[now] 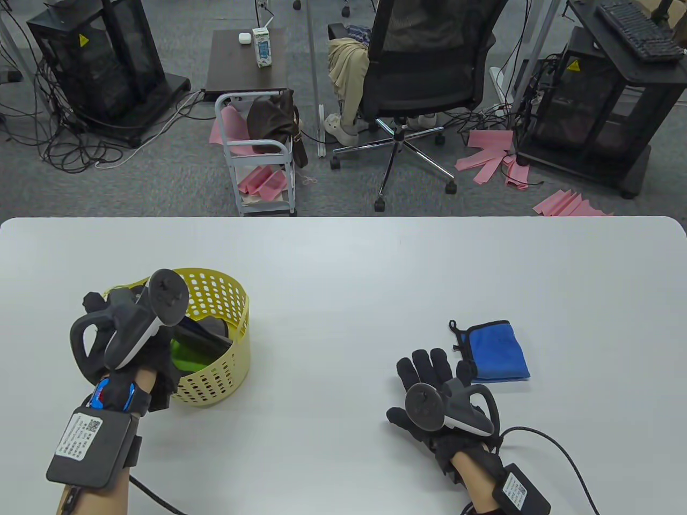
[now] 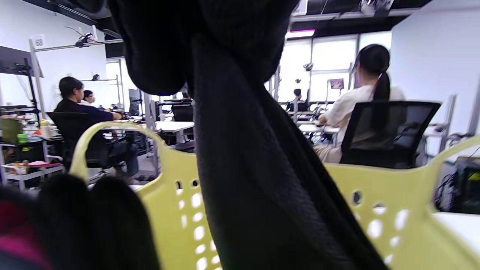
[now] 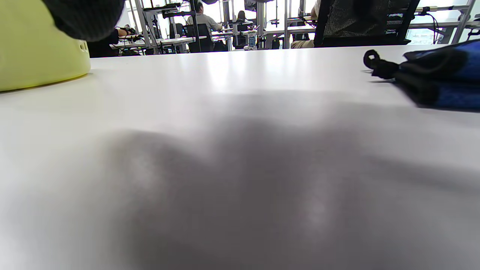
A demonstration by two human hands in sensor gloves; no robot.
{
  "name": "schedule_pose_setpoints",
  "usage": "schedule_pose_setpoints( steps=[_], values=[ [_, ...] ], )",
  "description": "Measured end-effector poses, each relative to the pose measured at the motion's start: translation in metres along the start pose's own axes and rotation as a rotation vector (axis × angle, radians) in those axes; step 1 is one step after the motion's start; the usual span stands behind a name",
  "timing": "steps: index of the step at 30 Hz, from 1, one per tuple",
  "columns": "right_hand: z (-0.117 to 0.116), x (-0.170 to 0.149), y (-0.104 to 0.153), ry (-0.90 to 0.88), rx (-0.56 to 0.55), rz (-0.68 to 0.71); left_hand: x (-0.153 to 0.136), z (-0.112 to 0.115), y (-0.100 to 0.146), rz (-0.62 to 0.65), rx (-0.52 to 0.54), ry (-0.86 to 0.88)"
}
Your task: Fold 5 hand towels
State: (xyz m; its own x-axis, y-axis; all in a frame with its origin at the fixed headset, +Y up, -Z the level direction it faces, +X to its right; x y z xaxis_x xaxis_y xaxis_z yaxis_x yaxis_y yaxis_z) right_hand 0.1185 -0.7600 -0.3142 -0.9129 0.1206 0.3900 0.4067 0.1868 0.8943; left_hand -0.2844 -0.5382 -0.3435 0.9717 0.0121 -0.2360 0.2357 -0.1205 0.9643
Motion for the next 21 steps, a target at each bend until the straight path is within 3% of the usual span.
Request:
schedule_pose_setpoints(
  steps=[6,14,17,21],
  values=[
    [0.001,-0.001,0.001,-0.005,-0.009,-0.003,0.025,-0.043,0.032,0.130,0.106,0.117],
    [0.005,-0.002,0.003,-0.085,-0.026,0.020,0.080,-0.099,0.085,0.386,0.239,0.285],
    [0.011,-0.002,0.005,-0.237,-0.065,0.060,0.099,-0.104,0.095,0.460,0.249,0.339],
    [0.025,-0.002,0.010,-0.466,-0.185,0.117,0.129,-0.092,0.099,0.552,0.203,0.386]
  ],
)
Point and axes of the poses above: the tracker on the back of each hand, its own x axis roughly to the thumb side, its own y axis roughly from the fingertips to the wrist, z = x × y, the point moved 4 cm from there along -y, roughly from the wrist to the fingertips
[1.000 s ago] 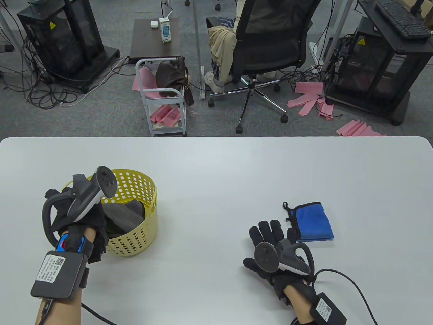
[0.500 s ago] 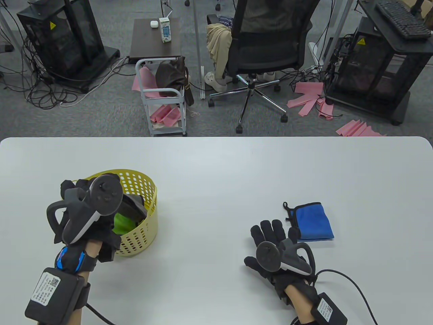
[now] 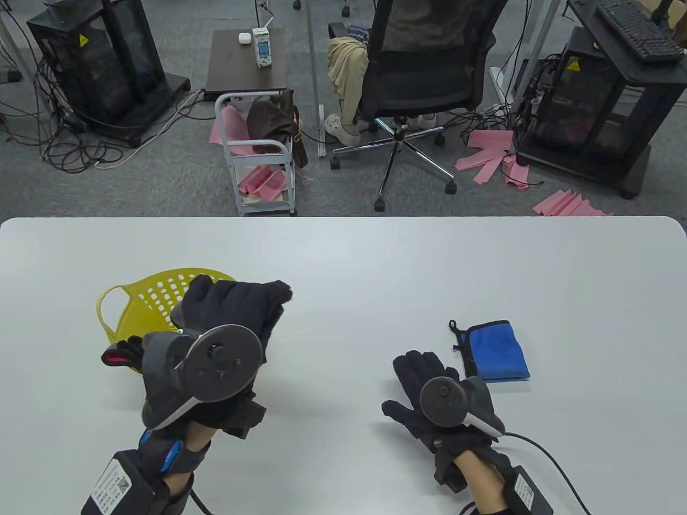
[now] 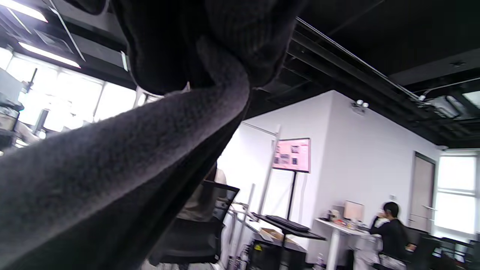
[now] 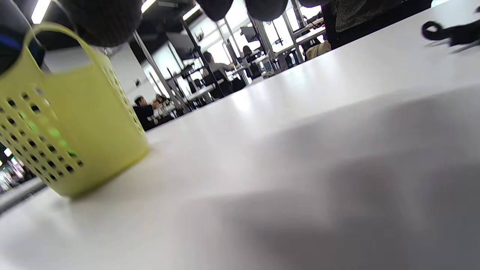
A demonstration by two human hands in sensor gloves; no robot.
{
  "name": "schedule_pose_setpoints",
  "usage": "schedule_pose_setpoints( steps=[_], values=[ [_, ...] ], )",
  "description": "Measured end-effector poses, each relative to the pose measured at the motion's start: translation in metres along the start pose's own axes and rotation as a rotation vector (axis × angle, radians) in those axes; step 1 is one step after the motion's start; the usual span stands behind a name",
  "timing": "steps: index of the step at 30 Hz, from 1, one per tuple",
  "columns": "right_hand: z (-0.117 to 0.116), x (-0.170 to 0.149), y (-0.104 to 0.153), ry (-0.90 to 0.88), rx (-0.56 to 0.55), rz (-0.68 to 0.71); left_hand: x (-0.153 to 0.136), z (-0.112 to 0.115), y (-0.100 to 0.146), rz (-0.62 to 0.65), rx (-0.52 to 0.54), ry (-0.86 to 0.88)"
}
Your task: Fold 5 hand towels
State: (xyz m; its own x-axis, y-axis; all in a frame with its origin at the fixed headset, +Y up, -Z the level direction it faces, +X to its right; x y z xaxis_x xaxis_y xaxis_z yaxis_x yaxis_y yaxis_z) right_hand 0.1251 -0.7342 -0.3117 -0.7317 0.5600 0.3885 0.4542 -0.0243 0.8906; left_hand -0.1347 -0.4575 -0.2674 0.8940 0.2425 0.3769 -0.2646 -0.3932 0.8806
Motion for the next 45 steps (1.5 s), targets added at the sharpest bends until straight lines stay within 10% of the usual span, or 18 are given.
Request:
schedule_pose_setpoints(
  steps=[13,19,34,45],
  values=[
    [0.015,0.009,0.004,-0.121,-0.113,0.101,0.033,0.177,-0.009,0.087,-0.382,0.199],
    [0.011,-0.002,-0.001,-0.170,-0.063,0.092,0.034,0.225,-0.001,0.112,-0.545,0.211],
    [0.033,0.027,-0.019,-0.127,-0.030,0.108,0.025,0.197,0.001,0.055,-0.522,0.086],
    [0.075,0.071,-0.016,0.287,-0.116,0.138,0.037,0.160,-0.013,0.003,-0.439,0.035]
  ],
)
Point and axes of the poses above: the tracker on the back of each hand, its own x axis roughly to the thumb side, its own y axis roughly from the fingertips to the wrist, z = x × y, the point moved 4 cm from there along -y, roughly from the wrist to the fingertips
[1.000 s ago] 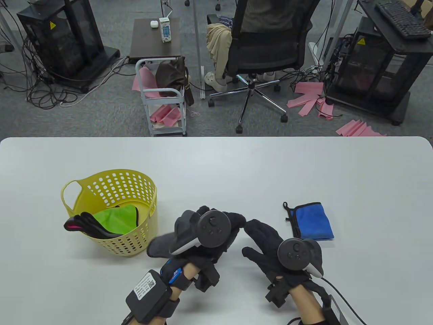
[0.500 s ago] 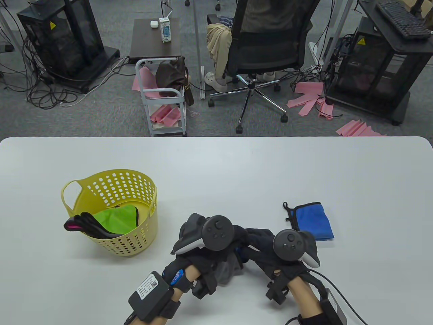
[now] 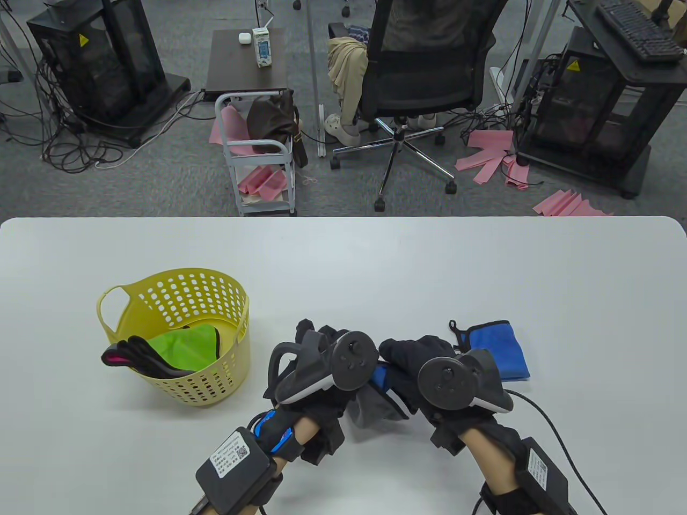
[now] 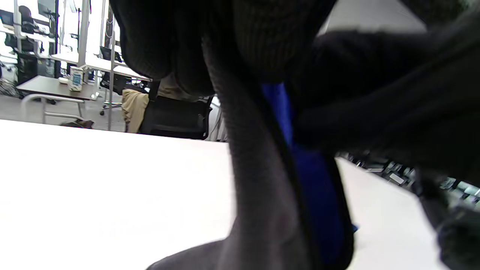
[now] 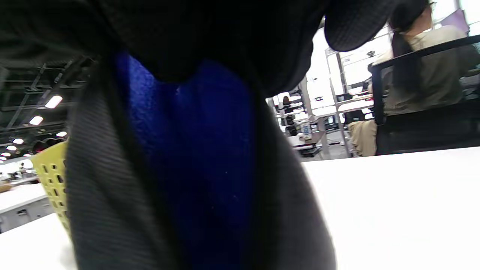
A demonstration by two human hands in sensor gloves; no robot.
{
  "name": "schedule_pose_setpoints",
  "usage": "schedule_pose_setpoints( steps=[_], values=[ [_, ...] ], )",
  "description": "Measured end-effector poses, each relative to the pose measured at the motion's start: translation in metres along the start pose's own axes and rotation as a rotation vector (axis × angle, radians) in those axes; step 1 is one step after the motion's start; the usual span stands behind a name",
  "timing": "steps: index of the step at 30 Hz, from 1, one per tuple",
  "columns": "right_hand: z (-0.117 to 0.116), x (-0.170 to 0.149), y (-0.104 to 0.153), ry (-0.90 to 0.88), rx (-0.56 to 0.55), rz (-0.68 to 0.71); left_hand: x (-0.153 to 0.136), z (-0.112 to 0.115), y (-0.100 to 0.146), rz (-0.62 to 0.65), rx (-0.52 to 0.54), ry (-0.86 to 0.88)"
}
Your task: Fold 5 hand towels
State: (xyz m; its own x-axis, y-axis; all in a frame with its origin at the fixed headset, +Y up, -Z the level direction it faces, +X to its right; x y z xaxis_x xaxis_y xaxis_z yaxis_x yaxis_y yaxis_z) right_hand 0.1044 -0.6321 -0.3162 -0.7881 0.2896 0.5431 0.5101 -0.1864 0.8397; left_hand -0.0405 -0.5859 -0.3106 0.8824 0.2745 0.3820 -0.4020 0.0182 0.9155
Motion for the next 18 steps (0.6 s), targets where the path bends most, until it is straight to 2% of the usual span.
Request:
schedule_pose_setpoints(
  steps=[2,4,7,10,13,16,18],
  values=[
    [-0.010,-0.012,0.002,0.087,0.059,-0.045,-0.002,-0.011,0.004,0.010,0.074,0.016],
    [-0.016,-0.021,0.004,0.114,0.059,-0.076,-0.007,-0.016,0.007,-0.005,0.093,0.031],
    [-0.013,-0.036,0.007,0.137,0.044,-0.155,-0.017,-0.020,0.010,-0.037,0.107,0.023],
    [0.003,-0.045,0.006,0.186,0.004,-0.168,-0.026,-0.019,0.011,-0.070,0.103,-0.005],
    [0.023,-0.047,0.006,0.157,-0.039,-0.164,-0.031,-0.015,0.012,-0.110,0.084,-0.044],
    [0.040,-0.049,0.007,0.091,-0.001,-0.139,-0.034,-0.012,0.011,-0.129,0.045,-0.054],
    [0.043,-0.052,0.008,0.025,0.072,-0.112,-0.036,-0.008,0.009,-0.133,-0.015,-0.068]
  ],
)
Point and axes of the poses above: the tracker on the back of each hand, its own x axis roughly to the thumb side, its own y axis roughly from the fingertips to the wrist, z = x × y, the point moved 4 cm from there along -y, roughly from the wrist to the fingertips
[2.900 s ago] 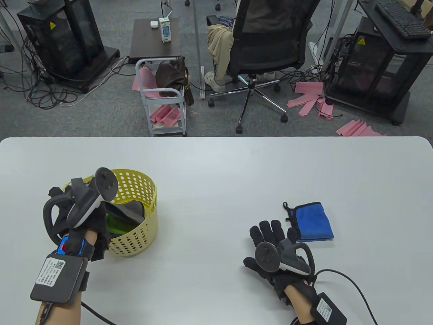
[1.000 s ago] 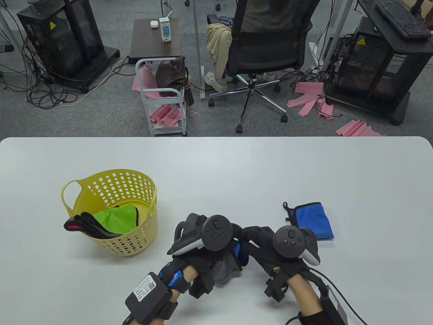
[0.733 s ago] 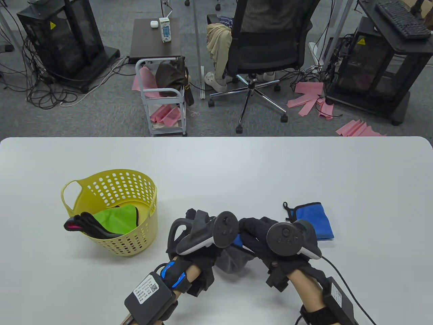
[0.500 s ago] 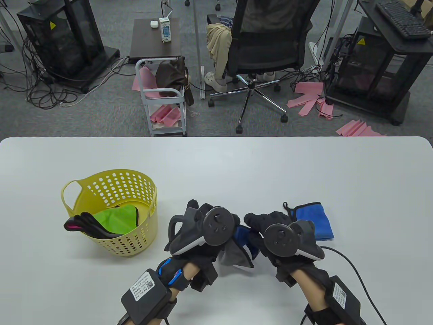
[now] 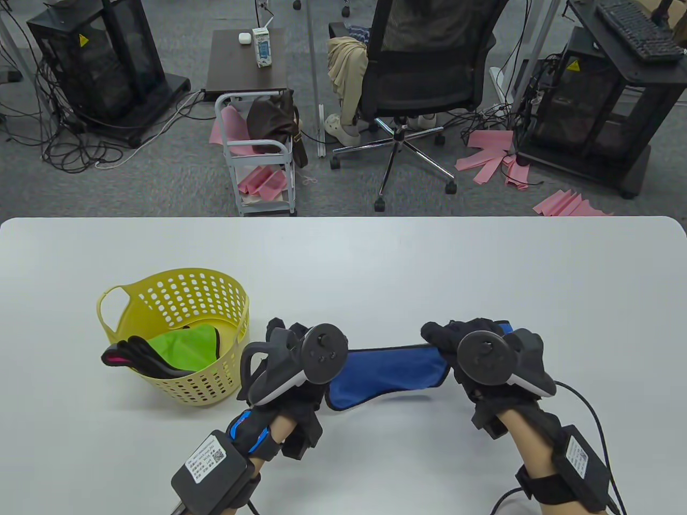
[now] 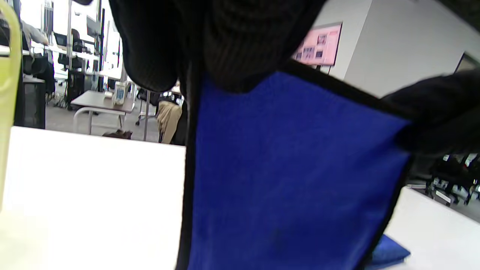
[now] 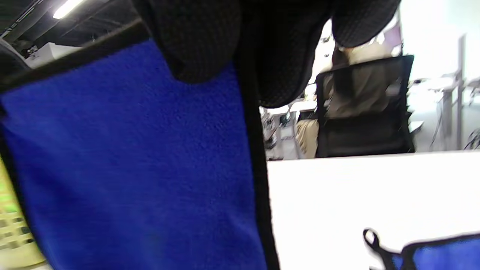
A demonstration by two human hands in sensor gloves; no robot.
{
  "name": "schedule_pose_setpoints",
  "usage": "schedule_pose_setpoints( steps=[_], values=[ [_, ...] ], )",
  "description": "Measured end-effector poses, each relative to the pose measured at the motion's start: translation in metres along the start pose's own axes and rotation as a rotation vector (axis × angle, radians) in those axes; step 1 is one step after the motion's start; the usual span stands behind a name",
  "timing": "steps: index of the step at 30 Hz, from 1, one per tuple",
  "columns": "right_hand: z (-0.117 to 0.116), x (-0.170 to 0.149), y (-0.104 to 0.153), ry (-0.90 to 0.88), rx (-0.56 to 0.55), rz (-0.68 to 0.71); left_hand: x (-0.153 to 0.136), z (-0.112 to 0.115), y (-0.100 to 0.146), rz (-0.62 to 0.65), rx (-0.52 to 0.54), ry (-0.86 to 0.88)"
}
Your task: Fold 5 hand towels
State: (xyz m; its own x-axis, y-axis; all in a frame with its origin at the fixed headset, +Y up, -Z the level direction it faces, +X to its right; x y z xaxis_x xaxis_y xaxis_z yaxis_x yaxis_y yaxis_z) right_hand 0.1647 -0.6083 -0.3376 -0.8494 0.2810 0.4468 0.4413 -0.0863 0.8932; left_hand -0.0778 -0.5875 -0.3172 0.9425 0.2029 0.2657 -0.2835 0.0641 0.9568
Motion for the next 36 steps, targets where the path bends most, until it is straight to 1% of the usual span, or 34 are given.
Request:
schedule_pose_setpoints(
  steps=[1,3,5,9,11,13,14,16,17,18,19,21,22,23,24,25,26,27,30,31,33,36],
  values=[
    [0.001,-0.002,0.000,-0.029,0.035,0.013,-0.001,0.002,-0.002,0.004,-0.029,-0.008],
    [0.000,-0.006,0.001,-0.045,0.064,0.011,-0.002,0.005,-0.005,0.013,-0.081,-0.007],
    [-0.001,-0.013,0.000,-0.002,0.061,-0.003,-0.005,0.008,-0.012,0.046,-0.117,0.037],
    [-0.007,-0.021,-0.004,0.031,0.074,-0.037,-0.012,0.015,-0.024,0.031,-0.179,0.086],
    [-0.009,-0.025,-0.011,0.061,0.047,-0.070,-0.011,0.018,-0.033,0.014,-0.211,0.072],
    [-0.010,-0.029,-0.020,0.067,0.041,-0.109,-0.009,0.017,-0.042,-0.008,-0.207,0.039],
    [-0.007,-0.031,-0.026,0.062,0.000,-0.135,-0.008,0.014,-0.050,-0.035,-0.198,0.001],
    [0.001,-0.035,-0.035,0.050,-0.066,-0.169,-0.008,0.003,-0.063,-0.080,-0.149,-0.057],
    [0.011,-0.036,-0.038,0.016,-0.151,-0.178,-0.009,-0.007,-0.069,-0.106,-0.097,-0.085],
    [0.019,-0.036,-0.039,-0.008,-0.218,-0.182,-0.007,-0.022,-0.070,-0.120,0.000,-0.102],
    [0.027,-0.035,-0.038,-0.031,-0.285,-0.175,-0.004,-0.034,-0.068,-0.120,0.109,-0.113],
    [0.035,-0.031,-0.034,-0.063,-0.364,-0.123,0.004,-0.050,-0.055,-0.101,0.266,-0.146],
    [0.036,-0.029,-0.029,-0.046,-0.396,-0.123,0.009,-0.052,-0.047,-0.078,0.329,-0.163],
    [0.035,-0.028,-0.026,-0.022,-0.402,-0.108,0.013,-0.051,-0.041,-0.053,0.356,-0.179],
    [0.030,-0.028,-0.023,0.012,-0.388,-0.098,0.019,-0.043,-0.034,-0.011,0.369,-0.221],
    [0.021,-0.028,-0.020,0.041,-0.355,-0.092,0.023,-0.032,-0.027,0.004,0.372,-0.268],
    [0.006,-0.028,-0.016,0.045,-0.291,-0.081,0.026,-0.016,-0.021,0.021,0.355,-0.316],
    [-0.004,-0.028,-0.014,0.040,-0.253,-0.081,0.028,-0.003,-0.018,0.033,0.328,-0.343],
    [-0.065,-0.029,-0.004,0.045,0.028,-0.089,0.022,0.062,-0.009,0.054,0.155,-0.415],
    [-0.076,-0.028,-0.002,0.051,0.078,-0.081,0.019,0.074,-0.007,0.057,0.121,-0.411],
    [-0.101,-0.026,0.007,0.081,0.180,-0.072,0.006,0.104,-0.004,0.055,-0.002,-0.350],
    [-0.118,-0.023,0.016,0.091,0.237,-0.063,-0.009,0.123,0.003,0.061,-0.098,-0.219]
  ],
)
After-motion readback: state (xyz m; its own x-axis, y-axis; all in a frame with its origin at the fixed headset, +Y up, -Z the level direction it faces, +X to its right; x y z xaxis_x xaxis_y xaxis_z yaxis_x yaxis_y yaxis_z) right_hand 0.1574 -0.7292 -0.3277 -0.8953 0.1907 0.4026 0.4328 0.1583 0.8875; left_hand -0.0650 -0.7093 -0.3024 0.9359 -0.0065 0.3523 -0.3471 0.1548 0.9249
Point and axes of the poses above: the tracker on the back of each hand, its own x axis roughly to the thumb side, its own y axis roughly from the fingertips to the wrist, z = x × y, the point moved 4 cm from there along -y, roughly from the wrist to the fingertips
